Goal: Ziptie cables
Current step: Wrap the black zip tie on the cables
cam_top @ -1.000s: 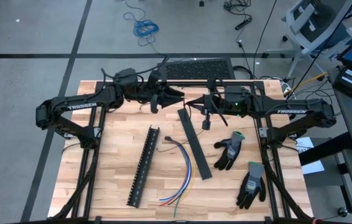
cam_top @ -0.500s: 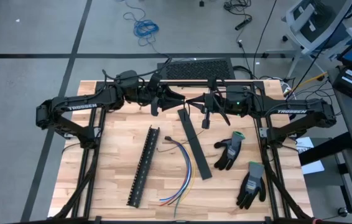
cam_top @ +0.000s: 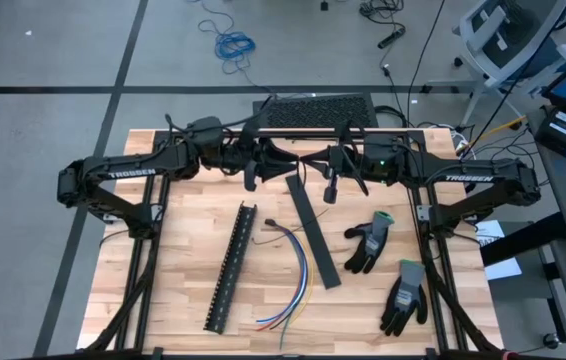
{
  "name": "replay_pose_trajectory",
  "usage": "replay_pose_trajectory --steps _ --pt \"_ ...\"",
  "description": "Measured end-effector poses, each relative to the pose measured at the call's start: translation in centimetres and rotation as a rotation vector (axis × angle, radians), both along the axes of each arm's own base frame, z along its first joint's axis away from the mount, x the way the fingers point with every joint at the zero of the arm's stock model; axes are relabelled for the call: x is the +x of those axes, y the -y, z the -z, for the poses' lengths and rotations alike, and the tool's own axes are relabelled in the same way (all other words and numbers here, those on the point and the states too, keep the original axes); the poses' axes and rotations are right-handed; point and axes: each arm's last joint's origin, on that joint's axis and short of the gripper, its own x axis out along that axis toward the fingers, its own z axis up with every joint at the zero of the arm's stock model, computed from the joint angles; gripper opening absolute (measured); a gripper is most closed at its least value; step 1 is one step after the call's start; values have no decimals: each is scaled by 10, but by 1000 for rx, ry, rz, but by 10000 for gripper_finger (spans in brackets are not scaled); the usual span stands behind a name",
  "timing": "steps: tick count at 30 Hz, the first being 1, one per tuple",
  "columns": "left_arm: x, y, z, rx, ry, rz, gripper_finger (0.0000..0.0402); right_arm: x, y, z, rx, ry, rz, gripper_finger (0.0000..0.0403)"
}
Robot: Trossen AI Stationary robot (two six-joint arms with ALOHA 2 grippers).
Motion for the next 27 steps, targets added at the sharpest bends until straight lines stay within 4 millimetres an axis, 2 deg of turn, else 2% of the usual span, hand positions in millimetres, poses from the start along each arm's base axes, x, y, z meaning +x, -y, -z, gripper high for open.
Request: replay_pose_trajectory --steps 6,24,27 --pt "1 1 0 78 12 -51 181 0 0 -2 23 27 4 0" --pt "1 2 0 78 12 -49 180 0 0 -1 22 17 2 0" --pt "1 2 0 78 12 -49 169 0 0 -1 23 16 2 0"
